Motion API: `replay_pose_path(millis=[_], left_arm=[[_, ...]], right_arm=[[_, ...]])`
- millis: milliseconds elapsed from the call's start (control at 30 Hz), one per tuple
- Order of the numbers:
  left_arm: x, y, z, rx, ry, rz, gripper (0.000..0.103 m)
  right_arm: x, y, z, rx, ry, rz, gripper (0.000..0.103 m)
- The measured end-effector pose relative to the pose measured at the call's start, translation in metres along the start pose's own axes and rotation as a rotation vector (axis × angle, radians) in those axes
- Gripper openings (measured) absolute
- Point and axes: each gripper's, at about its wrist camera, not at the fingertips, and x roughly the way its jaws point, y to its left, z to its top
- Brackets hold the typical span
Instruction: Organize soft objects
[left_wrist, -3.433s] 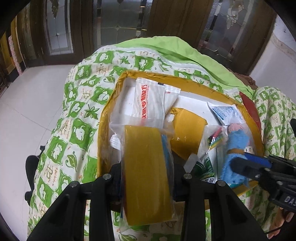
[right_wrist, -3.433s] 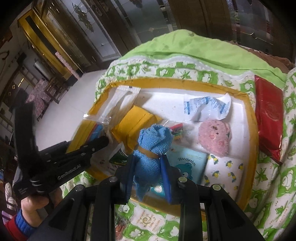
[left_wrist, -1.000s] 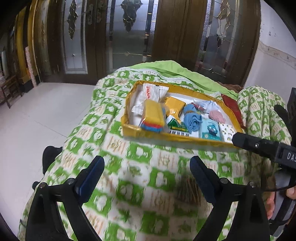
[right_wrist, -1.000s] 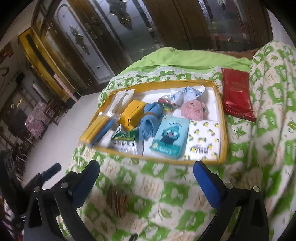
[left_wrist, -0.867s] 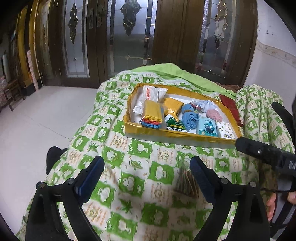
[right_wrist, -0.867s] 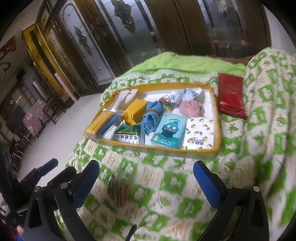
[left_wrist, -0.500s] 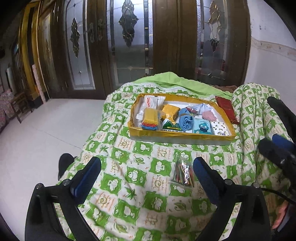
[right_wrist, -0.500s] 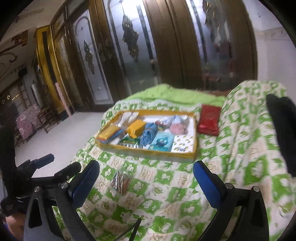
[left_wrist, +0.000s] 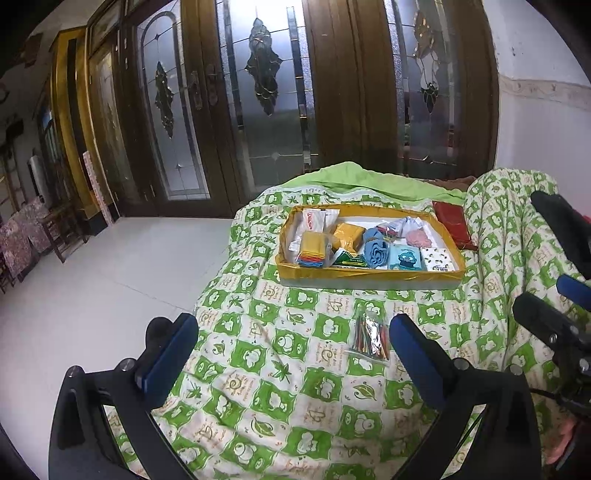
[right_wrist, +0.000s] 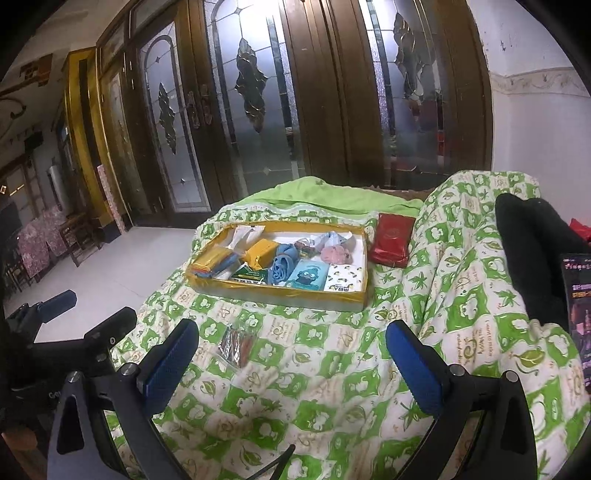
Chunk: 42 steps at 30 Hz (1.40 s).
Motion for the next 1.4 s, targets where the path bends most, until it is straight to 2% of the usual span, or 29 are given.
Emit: replay_pose_path(millis=[233,467,1133,1400], left_arm=[[-0.017,0.010,0.004,-0.044,-0.034,-0.013,0.103],[-0.020,0.010,0.006,-0.031,-0.048,-0.004,0.103],[0.012,0.006,0.005,-0.003,0.004,-0.026,0.103],[0.014,0.005,0.009,0.004,-0.015,-0.031,0.103]], right_arm=[[-0.018,0.010,0.002,-0.021,-0.035,-0.009,0.102],[-0.012,0.012,0.000,-0.031,-0.017,-0.021,0.102],[0.009,0.011,0.005,-0.025,0.012,-0.058,0.102],[0.012,0.011,0.007,-0.021,0.015,-0.072,0.102]])
